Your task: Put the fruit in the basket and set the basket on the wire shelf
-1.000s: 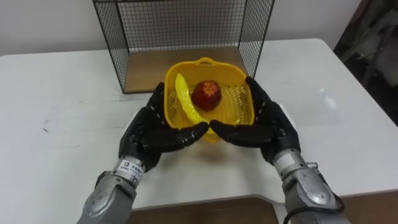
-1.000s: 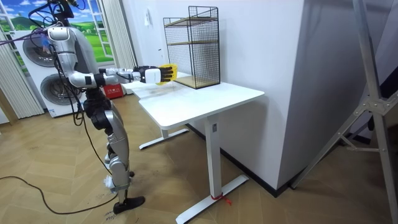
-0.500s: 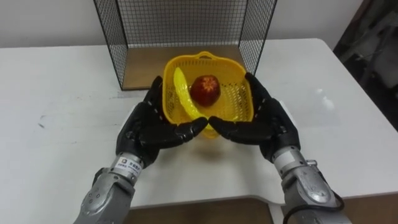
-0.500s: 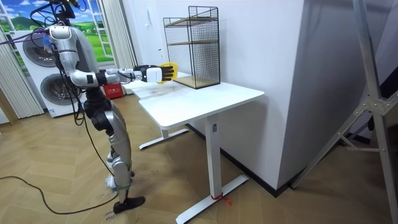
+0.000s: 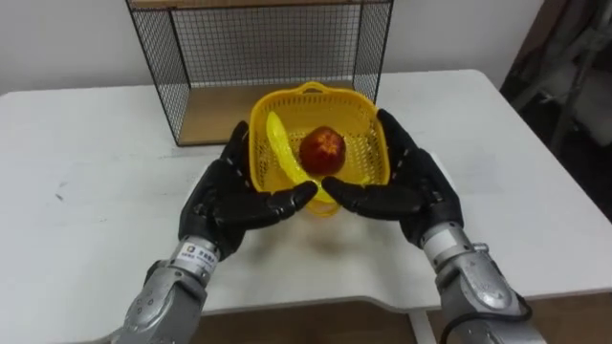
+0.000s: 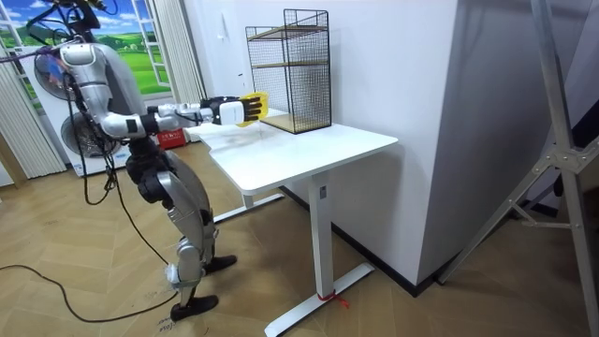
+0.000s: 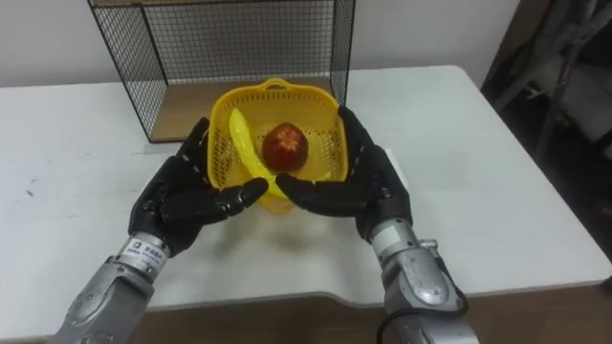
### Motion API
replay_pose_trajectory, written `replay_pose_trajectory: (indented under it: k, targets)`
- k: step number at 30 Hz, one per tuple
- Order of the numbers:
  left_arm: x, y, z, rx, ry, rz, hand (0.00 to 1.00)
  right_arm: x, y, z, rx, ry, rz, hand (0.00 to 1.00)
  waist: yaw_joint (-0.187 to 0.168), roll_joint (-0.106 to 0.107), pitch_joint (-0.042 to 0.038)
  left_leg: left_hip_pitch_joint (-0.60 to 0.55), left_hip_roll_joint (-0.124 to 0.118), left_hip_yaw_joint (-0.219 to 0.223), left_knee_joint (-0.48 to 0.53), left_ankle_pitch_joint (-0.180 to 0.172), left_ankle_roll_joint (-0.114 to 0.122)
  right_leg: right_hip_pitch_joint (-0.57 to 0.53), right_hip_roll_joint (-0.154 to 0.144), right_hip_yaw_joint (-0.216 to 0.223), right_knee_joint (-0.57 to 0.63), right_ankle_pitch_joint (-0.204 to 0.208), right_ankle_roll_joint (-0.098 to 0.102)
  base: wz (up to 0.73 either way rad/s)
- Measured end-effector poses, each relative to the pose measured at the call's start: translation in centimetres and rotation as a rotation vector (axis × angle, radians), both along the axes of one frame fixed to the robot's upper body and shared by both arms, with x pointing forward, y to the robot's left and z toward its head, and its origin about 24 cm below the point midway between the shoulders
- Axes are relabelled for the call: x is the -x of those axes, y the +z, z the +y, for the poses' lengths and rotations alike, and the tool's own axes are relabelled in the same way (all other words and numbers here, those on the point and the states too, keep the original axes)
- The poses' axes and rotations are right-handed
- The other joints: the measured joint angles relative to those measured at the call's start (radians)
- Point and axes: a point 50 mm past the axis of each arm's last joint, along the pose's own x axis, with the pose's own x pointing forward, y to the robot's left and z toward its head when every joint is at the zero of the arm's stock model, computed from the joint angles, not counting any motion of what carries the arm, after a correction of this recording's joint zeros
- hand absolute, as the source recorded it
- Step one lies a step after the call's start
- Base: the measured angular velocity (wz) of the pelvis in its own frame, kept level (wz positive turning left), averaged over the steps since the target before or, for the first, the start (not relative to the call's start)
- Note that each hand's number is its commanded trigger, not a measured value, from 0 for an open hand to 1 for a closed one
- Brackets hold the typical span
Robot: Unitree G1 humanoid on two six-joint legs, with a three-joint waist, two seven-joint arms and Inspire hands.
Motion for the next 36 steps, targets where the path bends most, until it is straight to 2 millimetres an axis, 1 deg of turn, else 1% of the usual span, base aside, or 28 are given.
replay_pose_trajectory:
  k: [1, 2, 3, 4, 6, 8, 9, 10, 11, 12, 13, 14, 15, 16, 17, 18, 19, 20, 21, 22, 23, 24, 25, 26, 27, 28, 29, 36]
  targets:
    - [0.1, -0.1, -0.1, -0.008, -0.008, 0.002, 0.00, 0.0, 0.0, -0.1, 0.002, 0.001, 0.001, 0.00, -0.001, -0.008, 0.0011, 0.003, -0.005, -0.006, 0.007, 0.000, 0.004, 0.015, 0.000, -0.003, -0.016, 0.002, -0.003, 0.00]
    - [0.1, -0.1, 0.0, -0.016, -0.011, 0.002, 0.00, 0.0, 0.0, -0.1, 0.002, 0.000, -0.001, 0.00, -0.002, -0.012, 0.0024, 0.003, -0.006, -0.008, 0.018, -0.012, 0.007, 0.024, -0.001, -0.006, -0.025, 0.001, -0.003, 0.06]
    - [0.1, -0.1, 0.0, -0.017, -0.011, 0.003, 0.00, 0.0, 0.0, -0.1, 0.003, 0.000, -0.001, 0.00, -0.001, -0.011, 0.0026, 0.003, -0.006, -0.008, 0.021, -0.018, 0.008, 0.031, -0.002, -0.014, -0.033, 0.002, -0.002, 0.00]
    - [0.0, 0.0, 0.1, -0.019, -0.010, -0.002, 0.00, 0.0, 0.1, -0.1, 0.003, 0.002, -0.004, 0.00, 0.000, -0.011, 0.0030, 0.001, -0.009, -0.006, 0.030, -0.025, 0.015, 0.032, -0.008, -0.017, -0.034, -0.002, 0.000, 0.00]
    - [-0.2, 0.2, 0.1, -0.019, -0.010, -0.008, 0.00, 0.0, 0.1, 0.0, 0.002, 0.003, -0.004, 0.00, -0.001, -0.009, 0.0038, 0.000, -0.024, -0.003, 0.038, -0.038, 0.021, 0.036, -0.021, -0.023, -0.029, -0.016, 0.006, 0.04]
    - [-0.2, 0.2, 0.1, -0.007, -0.009, -0.010, 0.00, -0.1, 0.3, 0.0, 0.000, 0.000, -0.013, 0.00, -0.002, -0.013, 0.0054, 0.001, -0.047, 0.005, 0.040, -0.055, 0.032, 0.029, -0.051, -0.025, -0.004, -0.046, 0.019, 0.11]
    - [-0.2, 0.2, 0.1, -0.008, -0.011, -0.009, 0.00, -0.1, 0.4, 0.0, -0.001, 0.000, -0.017, 0.00, -0.004, -0.015, 0.0068, 0.001, -0.056, 0.004, 0.043, -0.060, 0.035, 0.028, -0.057, -0.025, 0.007, -0.056, 0.022, 0.15]
    - [-0.2, 0.2, 0.2, -0.013, -0.013, -0.009, 0.00, -0.1, 0.5, -0.1, 0.002, 0.000, -0.021, 0.00, -0.008, -0.016, 0.0079, -0.001, -0.070, 0.004, 0.062, -0.076, 0.043, 0.029, -0.071, -0.028, 0.026, -0.075, 0.031, 0.18]
    - [-0.2, 0.3, 0.2, -0.013, -0.014, -0.011, 0.00, -0.2, 0.6, -0.2, 0.005, 0.000, -0.025, 0.00, -0.008, -0.014, 0.0063, -0.010, -0.078, 0.005, 0.090, -0.101, 0.049, 0.031, -0.079, -0.033, 0.039, -0.090, 0.036, 0.16]
    - [-0.2, 0.3, 0.2, -0.013, -0.013, -0.014, 0.00, -0.2, 0.6, -0.2, 0.005, 0.000, -0.027, 0.00, -0.008, -0.013, 0.0061, -0.014, -0.082, 0.006, 0.105, -0.113, 0.053, 0.031, -0.086, -0.039, 0.048, -0.099, 0.039, 0.13]
    - [-0.2, 0.3, 0.2, -0.014, -0.013, -0.015, 0.00, -0.3, 0.8, -0.2, 0.007, 0.003, -0.032, 0.00, -0.011, -0.015, 0.0066, -0.019, -0.091, 0.005, 0.124, -0.133, 0.061, 0.031, -0.090, -0.041, 0.084, -0.106, 0.049, 0.13]
    - [-0.2, 0.3, 0.3, -0.020, -0.013, -0.016, 0.00, -0.4, 0.9, -0.1, 0.007, 0.004, -0.037, 0.00, -0.014, -0.020, 0.0104, -0.016, -0.099, 0.005, 0.131, -0.144, 0.069, 0.009, -0.106, -0.047, 0.156, -0.105, 0.053, 0.17]
    - [-0.2, 0.4, 0.3, -0.021, -0.013, -0.016, 0.00, -0.5, 0.9, 0.0, 0.005, 0.004, -0.037, 0.00, -0.017, -0.023, 0.0106, -0.015, -0.104, 0.005, 0.140, -0.150, 0.073, -0.005, -0.112, -0.043, 0.201, -0.103, 0.056, 0.23]
    - [-0.3, 0.5, 0.3, -0.020, -0.015, -0.022, 0.00, -0.5, 1.0, 0.0, 0.004, 0.002, -0.042, 0.00, -0.023, -0.025, 0.0107, -0.013, -0.113, 0.008, 0.158, -0.167, 0.083, -0.036, -0.127, -0.033, 0.279, -0.093, 0.070, 0.15]
    - [-0.3, 0.6, 0.2, -0.020, -0.015, -0.028, 0.00, -0.7, 1.1, 0.0, 0.008, 0.000, -0.048, 0.00, -0.024, -0.025, 0.0109, -0.006, -0.122, 0.011, 0.165, -0.178, 0.092, -0.068, -0.137, -0.014, 0.351, -0.074, 0.075, 0.12]
    - [-0.3, 0.8, 0.2, -0.018, -0.015, -0.032, 0.00, -0.8, 1.2, 0.0, 0.012, 0.001, -0.052, 0.00, -0.024, -0.023, 0.0107, -0.004, -0.127, 0.011, 0.167, -0.183, 0.097, -0.080, -0.141, -0.009, 0.374, -0.063, 0.078, 0.05]
    - [-0.3, 1.0, 0.2, -0.018, -0.014, -0.042, 0.00, -0.8, 1.2, 0.0, 0.034, 0.001, -0.058, 0.00, -0.026, -0.018, 0.0133, 0.007, -0.129, 0.010, 0.165, -0.191, 0.105, -0.086, -0.142, -0.006, 0.391, -0.043, 0.086, 0.00]
    - [-0.4, 1.2, 0.1, -0.017, -0.013, -0.051, 0.00, -0.8, 1.2, 0.1, 0.042, 0.003, -0.059, 0.00, -0.021, -0.016, 0.0131, 0.020, -0.127, 0.008, 0.151, -0.194, 0.108, -0.089, -0.136, 0.000, 0.396, -0.021, 0.085, -0.04]
    - [-0.4, 1.3, 0.2, -0.017, -0.010, -0.055, 0.00, -0.8, 1.3, 0.1, 0.040, 0.004, -0.061, 0.00, -0.020, -0.015, 0.0133, 0.023, -0.126, 0.003, 0.147, -0.195, 0.110, -0.092, -0.133, 0.001, 0.397, -0.011, 0.088, -0.11]
    - [-0.6, 1.4, 0.2, -0.021, -0.005, -0.061, 0.00, -0.9, 1.4, 0.2, 0.041, 0.007, -0.067, 0.00, -0.021, -0.009, 0.0166, 0.028, -0.122, -0.009, 0.136, -0.196, 0.112, -0.095, -0.118, 0.011, 0.383, -0.015, 0.084, -0.04]
    - [-0.8, 1.6, 0.1, -0.026, -0.003, -0.065, 0.00, -1.1, 1.6, 0.2, 0.038, 0.009, -0.072, 0.00, -0.022, 0.001, 0.0235, 0.033, -0.115, -0.017, 0.124, -0.195, 0.112, -0.102, -0.096, 0.011, 0.338, -0.041, 0.077, 0.00]
    - [-0.8, 1.6, 0.1, -0.027, -0.002, -0.064, 0.00, -1.1, 1.6, 0.2, 0.037, 0.009, -0.072, 0.00, -0.024, 0.004, 0.0244, 0.036, -0.111, -0.017, 0.116, -0.193, 0.114, -0.113, -0.086, 0.011, 0.312, -0.051, 0.073, 0.04]
    - [-0.9, 1.6, 0.0, -0.028, 0.000, -0.061, 0.00, -1.1, 1.5, 0.2, 0.038, 0.009, -0.070, 0.00, -0.027, 0.006, 0.0259, 0.046, -0.109, -0.016, 0.107, -0.192, 0.116, -0.132, -0.075, 0.011, 0.245, -0.059, 0.069, 0.06]
    - [-0.9, 1.5, 0.0, -0.028, 0.002, -0.056, 0.00, -1.1, 1.5, 0.1, 0.039, 0.009, -0.070, 0.00, -0.026, 0.005, 0.0254, 0.055, -0.112, -0.014, 0.104, -0.192, 0.116, -0.145, -0.061, 0.013, 0.150, -0.038, 0.060, 0.06]
    - [-0.9, 1.4, 0.0, -0.028, 0.003, -0.053, 0.00, -1.1, 1.5, 0.1, 0.041, 0.009, -0.071, 0.00, -0.027, 0.006, 0.0253, 0.059, -0.113, -0.013, 0.104, -0.194, 0.116, -0.150, -0.051, 0.009, 0.124, -0.017, 0.043, 0.04]
    - [-0.9, 1.2, -0.2, -0.023, 0.003, -0.044, 0.00, -1.0, 1.5, -0.1, 0.050, 0.008, -0.068, 0.00, -0.027, 0.018, 0.0146, 0.070, -0.109, -0.022, 0.087, -0.195, 0.114, -0.136, -0.044, 0.011, 0.097, -0.003, 0.041, -0.03]
    - [-0.9, 1.3, -0.1, -0.022, 0.007, -0.046, 0.00, -1.2, 1.6, -0.1, 0.052, 0.007, -0.074, 0.00, -0.024, 0.023, 0.0110, 0.080, -0.104, -0.024, 0.065, -0.191, 0.109, -0.117, -0.034, 0.011, 0.068, 0.006, 0.038, 0.00]
    - [-1.0, 1.2, 0.0, -0.024, 0.010, -0.043, 0.00, -1.3, 1.8, 0.0, 0.049, 0.012, -0.082, 0.00, -0.026, 0.019, 0.0095, 0.143, -0.082, -0.026, 0.017, -0.183, 0.099, -0.035, -0.012, 0.005, -0.022, 0.031, 0.028, -0.02]
